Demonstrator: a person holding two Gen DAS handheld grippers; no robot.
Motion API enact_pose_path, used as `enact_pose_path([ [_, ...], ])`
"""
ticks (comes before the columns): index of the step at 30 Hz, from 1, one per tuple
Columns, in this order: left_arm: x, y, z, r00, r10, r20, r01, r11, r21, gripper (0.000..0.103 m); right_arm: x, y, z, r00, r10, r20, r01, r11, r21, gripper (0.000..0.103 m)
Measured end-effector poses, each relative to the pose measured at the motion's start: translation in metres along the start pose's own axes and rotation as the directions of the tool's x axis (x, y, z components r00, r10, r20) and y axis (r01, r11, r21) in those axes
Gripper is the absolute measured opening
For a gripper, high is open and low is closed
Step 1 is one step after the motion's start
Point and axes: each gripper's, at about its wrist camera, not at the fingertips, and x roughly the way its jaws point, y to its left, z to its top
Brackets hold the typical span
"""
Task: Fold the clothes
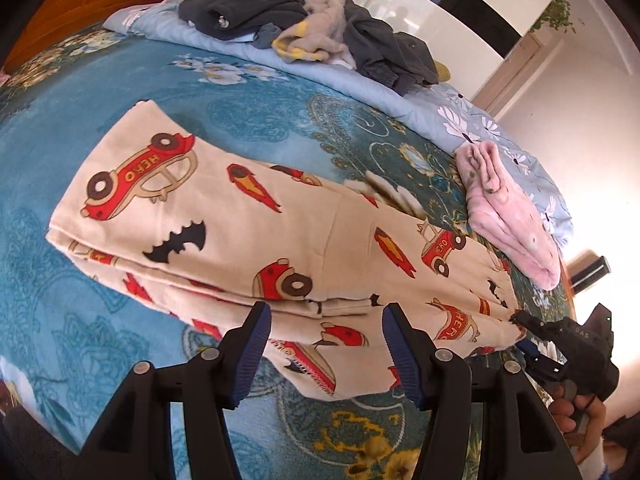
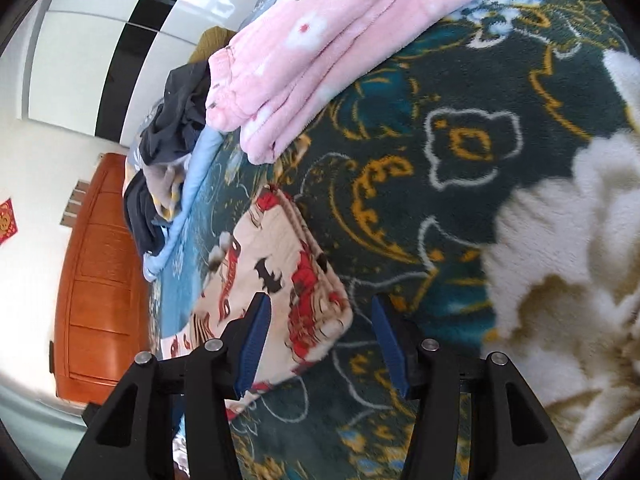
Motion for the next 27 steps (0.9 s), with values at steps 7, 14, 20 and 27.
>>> enact_pose_path([
  [7, -0.015, 0.023, 0.006, 1.000, 0.006, 0.026, -0.004, 0.997, -0.074, 0.062, -0.004, 0.031, 0.006, 0.999, 0.023, 0.032, -0.021, 0.998, -0.055, 0.023],
  [14, -0.041, 0.067, 0.020, 0.995, 0.024, 0.094, -0.006, 0.981, -0.195, 0.062, -0.001, 0.146, 0.008, 0.976, 0.218, -0.021, -0.215, 0.937, -0.275, 0.019],
  [20, -0.066, 0.118, 0.023, 0.986, 0.060, 0.153, -0.007, 0.945, -0.326, 0.062, 0.049, 0.250, -0.031, 0.919, 0.335, -0.207, -0.392, 0.818, -0.421, 0.019],
  [27, -0.079, 0.168, 0.018, 0.979, 0.109, 0.173, -0.018, 0.889, -0.458, 0.063, 0.158, 0.313, -0.110, 0.877, 0.247, -0.411, -0.437, 0.764, -0.474, 0.018],
])
